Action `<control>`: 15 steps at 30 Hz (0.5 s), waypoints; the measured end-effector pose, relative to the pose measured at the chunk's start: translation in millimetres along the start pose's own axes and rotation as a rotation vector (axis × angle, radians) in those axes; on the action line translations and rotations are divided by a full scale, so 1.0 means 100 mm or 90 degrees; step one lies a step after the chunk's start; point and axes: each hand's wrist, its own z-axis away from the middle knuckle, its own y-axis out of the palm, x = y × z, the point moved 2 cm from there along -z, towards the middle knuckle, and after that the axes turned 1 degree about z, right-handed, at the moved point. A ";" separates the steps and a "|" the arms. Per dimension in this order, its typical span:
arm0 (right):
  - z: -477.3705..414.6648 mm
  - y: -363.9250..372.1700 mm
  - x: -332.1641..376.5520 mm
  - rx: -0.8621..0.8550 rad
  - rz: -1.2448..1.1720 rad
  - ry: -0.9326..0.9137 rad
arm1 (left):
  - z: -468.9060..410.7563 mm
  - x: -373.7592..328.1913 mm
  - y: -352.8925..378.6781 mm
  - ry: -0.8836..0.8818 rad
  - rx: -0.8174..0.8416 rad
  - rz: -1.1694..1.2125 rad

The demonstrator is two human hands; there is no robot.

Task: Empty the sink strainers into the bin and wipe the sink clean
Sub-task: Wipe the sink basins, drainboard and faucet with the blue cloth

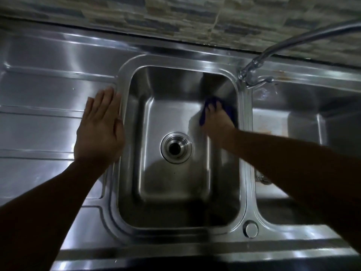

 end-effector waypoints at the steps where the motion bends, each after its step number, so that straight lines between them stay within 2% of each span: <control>1: -0.08 -0.01 -0.11 -0.013 0.045 0.018 | 0.00 0.00 0.00 -0.003 0.002 0.004; 3: -0.07 0.02 -0.08 -0.010 0.058 0.024 | -0.01 -0.01 -0.01 -0.004 -0.002 0.011; 7: 0.32 0.25 0.60 0.087 0.032 -0.073 | -0.01 -0.02 -0.01 0.002 -0.009 0.014; 9: 0.48 0.33 0.85 0.096 -0.048 -0.090 | -0.02 -0.02 -0.01 -0.002 -0.013 0.012; 13: 0.70 0.21 1.07 0.137 -0.316 -0.065 | -0.02 -0.04 -0.02 -0.003 -0.022 0.004; 15: 0.82 0.16 1.27 0.093 -0.434 -0.126 | -0.02 -0.04 -0.02 -0.005 -0.017 -0.001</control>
